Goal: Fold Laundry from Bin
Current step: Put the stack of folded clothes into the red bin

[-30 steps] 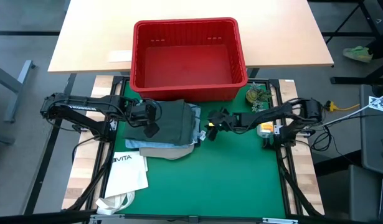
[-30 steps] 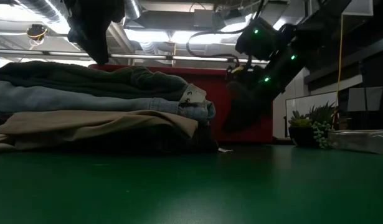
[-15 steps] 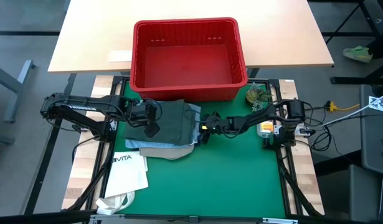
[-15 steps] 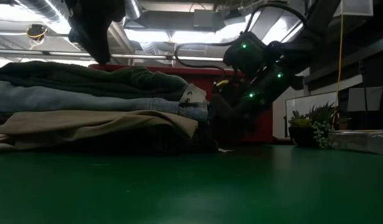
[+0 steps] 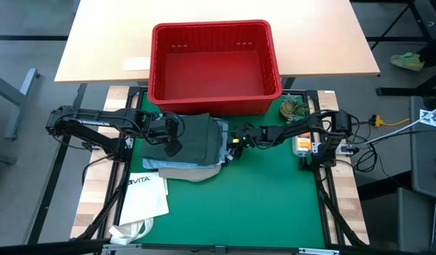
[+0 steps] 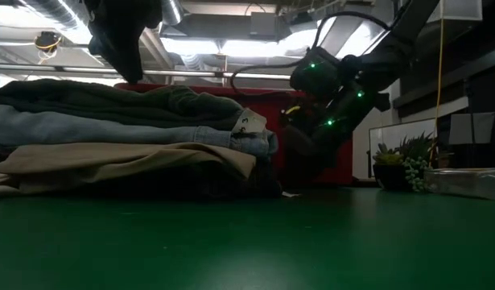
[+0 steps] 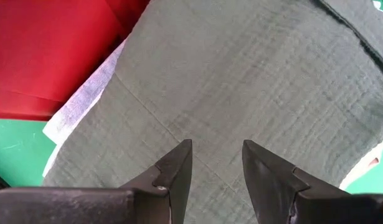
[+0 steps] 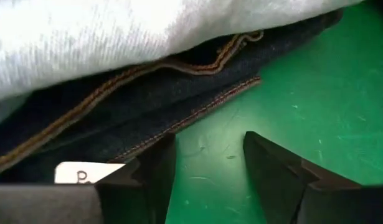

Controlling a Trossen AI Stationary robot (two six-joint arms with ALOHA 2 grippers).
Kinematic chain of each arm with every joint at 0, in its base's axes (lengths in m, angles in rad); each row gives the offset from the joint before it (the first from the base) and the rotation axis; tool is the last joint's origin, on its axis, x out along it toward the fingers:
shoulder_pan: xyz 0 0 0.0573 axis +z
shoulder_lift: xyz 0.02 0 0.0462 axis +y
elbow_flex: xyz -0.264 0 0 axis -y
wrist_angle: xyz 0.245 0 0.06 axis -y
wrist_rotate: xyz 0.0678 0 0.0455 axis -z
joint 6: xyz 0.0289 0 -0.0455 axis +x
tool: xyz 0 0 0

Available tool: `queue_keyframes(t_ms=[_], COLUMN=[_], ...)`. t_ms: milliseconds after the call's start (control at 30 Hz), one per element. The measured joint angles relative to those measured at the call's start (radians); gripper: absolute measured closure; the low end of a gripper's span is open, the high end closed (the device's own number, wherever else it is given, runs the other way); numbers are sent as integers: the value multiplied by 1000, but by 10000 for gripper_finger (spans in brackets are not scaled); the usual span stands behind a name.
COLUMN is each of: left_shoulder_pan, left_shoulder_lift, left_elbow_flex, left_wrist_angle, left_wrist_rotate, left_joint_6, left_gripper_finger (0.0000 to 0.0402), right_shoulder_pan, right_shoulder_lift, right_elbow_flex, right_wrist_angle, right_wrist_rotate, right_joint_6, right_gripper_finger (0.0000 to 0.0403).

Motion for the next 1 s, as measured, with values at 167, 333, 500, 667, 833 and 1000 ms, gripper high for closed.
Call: queue_keyframes(t_ms=[167,333,500,667,833,1000], left_shoulder_pan=[0,0,0,0,0,0], left_shoulder_lift=[0,0,0,0,0,0], left_elbow_flex=[0,0,0,0,0,0], left_wrist_angle=[1,6,6,13,34,41], left_wrist_rotate=[0,0,0,0,0,0], left_joint_6=[-6,-7,-8,-8,-6,-5], left_gripper_finger=[266,266,266,266,266,266], right_shoulder_pan=[-18,-16,-14,-13,0,41], right_shoulder_lift=[4,10,10,10,24,78], right_elbow_flex=[3,0,0,-1,-1,0], right_wrist_angle=[-2,65,67,78,100,197], right_wrist_rotate=[-104,-182,-199,-198,-187,-165], right_joint_6=[33,56,84,117,142,192], right_gripper_finger=[210,210,210,210,210,210])
